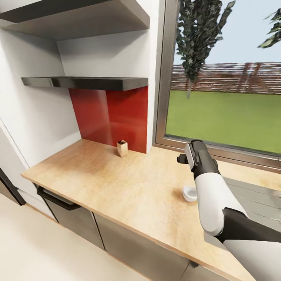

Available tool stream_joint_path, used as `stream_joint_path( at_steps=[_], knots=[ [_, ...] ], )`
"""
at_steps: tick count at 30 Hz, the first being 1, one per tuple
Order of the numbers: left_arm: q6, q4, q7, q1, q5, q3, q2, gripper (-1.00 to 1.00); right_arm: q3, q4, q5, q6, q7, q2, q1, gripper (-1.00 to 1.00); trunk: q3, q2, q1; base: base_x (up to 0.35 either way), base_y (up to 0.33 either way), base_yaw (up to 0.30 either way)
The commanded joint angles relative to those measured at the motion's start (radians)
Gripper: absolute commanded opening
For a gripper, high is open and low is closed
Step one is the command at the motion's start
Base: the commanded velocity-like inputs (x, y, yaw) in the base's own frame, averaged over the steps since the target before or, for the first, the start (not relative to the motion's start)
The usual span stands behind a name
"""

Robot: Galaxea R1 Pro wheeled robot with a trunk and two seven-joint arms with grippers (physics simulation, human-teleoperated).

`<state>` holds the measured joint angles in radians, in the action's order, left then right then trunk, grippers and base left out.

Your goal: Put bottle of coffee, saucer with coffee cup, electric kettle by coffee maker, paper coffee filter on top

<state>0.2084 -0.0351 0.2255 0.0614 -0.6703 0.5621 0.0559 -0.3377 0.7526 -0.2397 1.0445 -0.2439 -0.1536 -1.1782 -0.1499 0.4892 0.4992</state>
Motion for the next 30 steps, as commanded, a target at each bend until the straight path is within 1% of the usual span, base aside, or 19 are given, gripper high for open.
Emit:
stream_joint_path(
  at_steps=[1,11,20,24,30],
  knots=[
    [0.001,-0.002,0.005,0.000,-0.006,0.009,0.000,1.00,-0.004,0.000,-0.006,0.003,0.002,-0.001,-0.001,1.00,-0.002,0.002,0.001,0.070,-0.002,-0.241],
    [0.000,-0.002,0.005,0.000,-0.006,0.009,0.001,1.00,-0.004,-0.001,-0.006,0.003,0.002,-0.002,-0.001,1.00,-0.002,0.002,0.001,0.014,0.000,-0.282],
    [0.000,-0.002,0.005,0.000,-0.006,0.008,0.002,1.00,-0.004,-0.030,-0.005,0.003,0.002,-0.001,-0.001,1.00,-0.002,0.002,0.001,0.000,0.006,-0.055],
    [0.000,-0.002,0.005,0.000,-0.006,0.008,0.001,1.00,-0.004,-0.035,-0.005,0.003,0.002,-0.002,-0.001,1.00,-0.002,0.002,0.001,0.000,0.172,-0.042],
    [0.001,-0.002,0.005,0.000,-0.006,0.009,-0.001,1.00,-0.004,-0.037,-0.006,0.003,0.002,-0.003,-0.001,1.00,-0.002,0.002,0.001,0.000,0.278,-0.179]
  ],
)
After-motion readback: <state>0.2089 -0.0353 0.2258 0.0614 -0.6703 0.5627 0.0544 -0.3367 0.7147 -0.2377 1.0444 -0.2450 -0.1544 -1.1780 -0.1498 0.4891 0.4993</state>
